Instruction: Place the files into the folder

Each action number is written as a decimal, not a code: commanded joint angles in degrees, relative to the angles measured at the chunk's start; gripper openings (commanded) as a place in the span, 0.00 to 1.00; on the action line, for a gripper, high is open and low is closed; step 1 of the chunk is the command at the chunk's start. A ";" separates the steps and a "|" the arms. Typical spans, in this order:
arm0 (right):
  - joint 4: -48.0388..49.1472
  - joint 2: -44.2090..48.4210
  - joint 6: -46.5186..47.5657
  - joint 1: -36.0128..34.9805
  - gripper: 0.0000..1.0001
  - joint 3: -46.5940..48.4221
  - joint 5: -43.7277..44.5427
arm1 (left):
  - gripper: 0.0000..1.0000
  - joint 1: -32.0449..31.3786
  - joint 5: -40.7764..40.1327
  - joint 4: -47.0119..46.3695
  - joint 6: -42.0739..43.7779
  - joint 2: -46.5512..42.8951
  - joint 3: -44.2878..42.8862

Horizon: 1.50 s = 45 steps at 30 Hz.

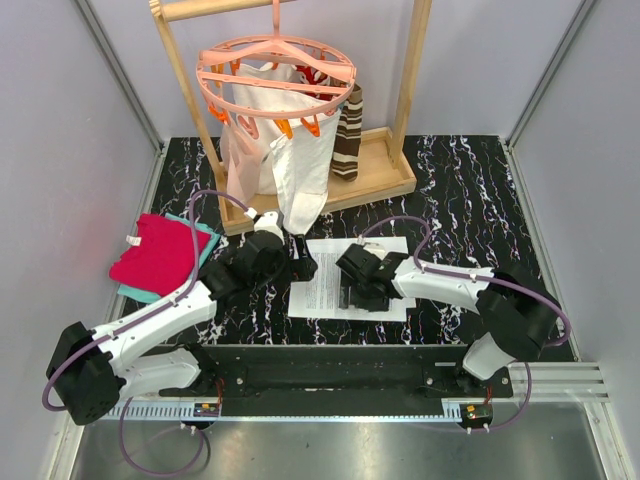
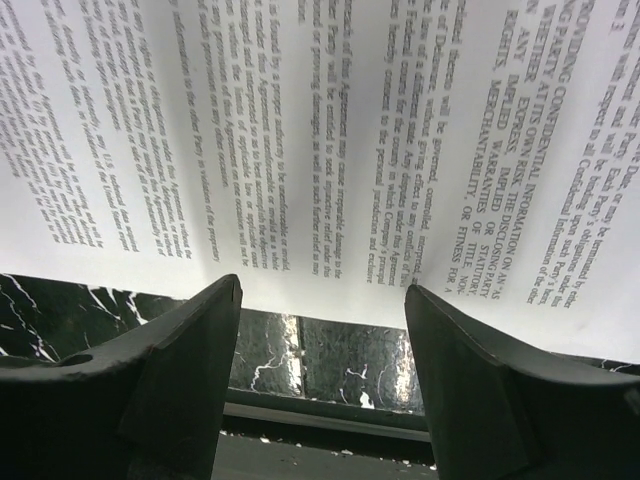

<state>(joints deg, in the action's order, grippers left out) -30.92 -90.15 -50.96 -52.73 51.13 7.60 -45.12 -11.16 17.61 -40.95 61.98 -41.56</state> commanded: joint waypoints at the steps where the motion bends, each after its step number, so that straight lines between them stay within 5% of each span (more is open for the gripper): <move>1: 0.42 -0.90 2.09 0.96 0.76 3.44 2.69 | 0.98 -0.14 0.35 -1.52 0.61 -0.01 -1.42; 9: -3.00 -1.44 2.45 0.79 0.79 5.91 1.55 | 0.98 -0.05 1.05 -1.52 0.52 -0.19 -1.15; 19: -3.98 1.12 -10.38 -10.64 0.84 -1.30 2.94 | 0.99 -0.05 1.93 -2.66 -0.36 1.65 -1.86; 45: -5.91 -9.78 -7.58 -7.92 0.82 5.99 19.65 | 0.99 -0.05 0.87 -1.43 -0.01 -2.38 -1.07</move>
<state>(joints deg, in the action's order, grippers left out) -36.21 -96.82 -59.72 -61.47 56.12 22.09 -45.12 -9.72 17.58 -40.99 61.06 -41.56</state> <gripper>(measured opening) 0.817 0.987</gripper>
